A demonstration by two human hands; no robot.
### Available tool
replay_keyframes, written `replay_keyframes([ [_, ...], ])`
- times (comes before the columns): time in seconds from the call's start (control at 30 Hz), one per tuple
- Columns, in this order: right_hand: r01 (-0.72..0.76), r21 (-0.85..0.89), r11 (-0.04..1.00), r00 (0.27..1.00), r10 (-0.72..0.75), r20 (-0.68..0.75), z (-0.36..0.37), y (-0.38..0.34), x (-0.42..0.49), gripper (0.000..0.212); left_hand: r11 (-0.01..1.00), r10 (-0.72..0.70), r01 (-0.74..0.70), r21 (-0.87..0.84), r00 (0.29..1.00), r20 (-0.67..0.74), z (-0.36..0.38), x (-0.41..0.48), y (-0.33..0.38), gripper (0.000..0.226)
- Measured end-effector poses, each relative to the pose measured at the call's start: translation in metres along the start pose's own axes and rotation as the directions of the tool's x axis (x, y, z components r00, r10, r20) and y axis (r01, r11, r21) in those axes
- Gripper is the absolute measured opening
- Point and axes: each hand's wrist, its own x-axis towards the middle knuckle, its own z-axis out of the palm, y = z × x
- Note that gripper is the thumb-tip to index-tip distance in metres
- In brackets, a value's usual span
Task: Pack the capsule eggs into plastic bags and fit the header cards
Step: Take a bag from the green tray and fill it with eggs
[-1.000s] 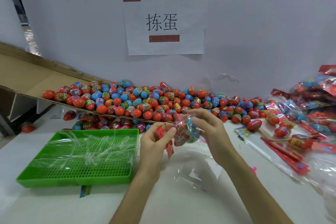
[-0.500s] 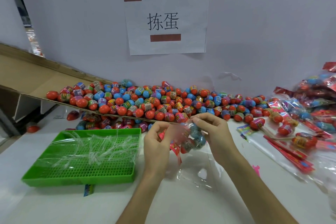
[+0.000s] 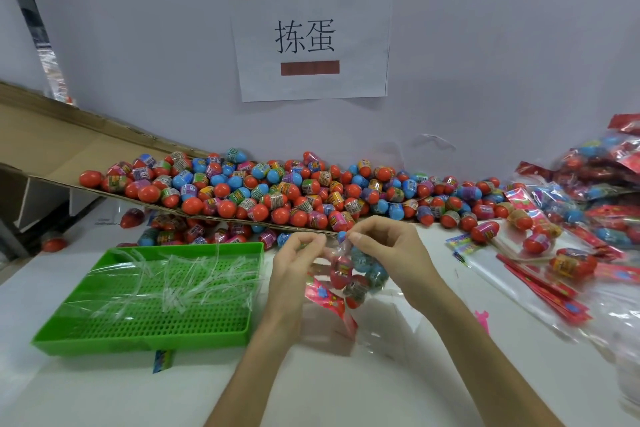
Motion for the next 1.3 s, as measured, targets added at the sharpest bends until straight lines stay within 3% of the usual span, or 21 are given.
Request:
replay_keyframes([
  [0.1,0.059,-0.067,0.996,0.997,-0.056,0.046,-0.001,0.000,-0.001,0.013,0.987,0.076,-0.083,0.135,0.995,0.057,0.000,0.000,-0.002,0.010],
  [0.23,0.081,-0.078,0.994,0.997,-0.081,0.003,-0.001,0.001,0.001,0.007,0.992,0.085,-0.083,0.099,0.996,-0.013,0.001,0.002,-0.003,0.009],
  [0.37,-0.079,0.036,0.996,0.996,0.080,-0.026,-0.006,-0.004,0.005,0.041,0.998,0.029,-0.042,-0.052,0.974,-0.225,-0.002,0.008,-0.006,0.010],
  [0.5,-0.193,-0.145,0.970,0.965,0.214,0.148,-0.006,0.001,0.003,0.029,0.991,0.031,-0.074,-0.114,0.941,-0.338,-0.004,0.008,-0.006,0.012],
  [0.57,-0.158,-0.142,0.977,0.972,0.179,0.153,-0.001,0.005,0.001,0.018,0.988,0.010,-0.062,-0.144,0.942,-0.337,-0.003,0.007,-0.006,0.014],
  [0.77,-0.105,-0.029,0.994,0.994,0.106,0.035,0.007,0.002,0.000,0.018,0.970,-0.089,0.031,-0.240,0.968,-0.234,0.000,0.006,-0.005,0.009],
  [0.87,-0.080,-0.030,0.996,0.995,0.078,-0.056,0.006,-0.001,0.000,0.013,0.975,-0.083,0.043,-0.216,0.980,-0.179,-0.001,0.005,-0.005,0.031],
  [0.97,-0.022,-0.111,0.994,0.996,0.012,-0.091,0.003,-0.004,-0.001,0.010,0.993,0.000,-0.022,-0.117,0.983,-0.186,-0.002,0.001,-0.003,0.055],
  [1.03,0.024,-0.199,0.980,0.997,-0.039,-0.072,-0.001,-0.004,0.000,0.011,0.990,0.135,-0.138,-0.005,0.973,-0.188,-0.003,-0.002,-0.001,0.060],
  [1.17,0.105,-0.318,0.942,0.994,-0.111,-0.002,-0.004,-0.004,-0.001,0.012,0.914,0.346,-0.318,0.251,0.935,-0.078,0.001,-0.005,0.002,0.035],
  [1.3,0.182,-0.337,0.924,0.980,-0.199,-0.016,-0.006,-0.003,-0.001,0.013,0.877,0.415,-0.381,0.294,0.908,-0.060,0.007,-0.012,0.007,0.019],
])
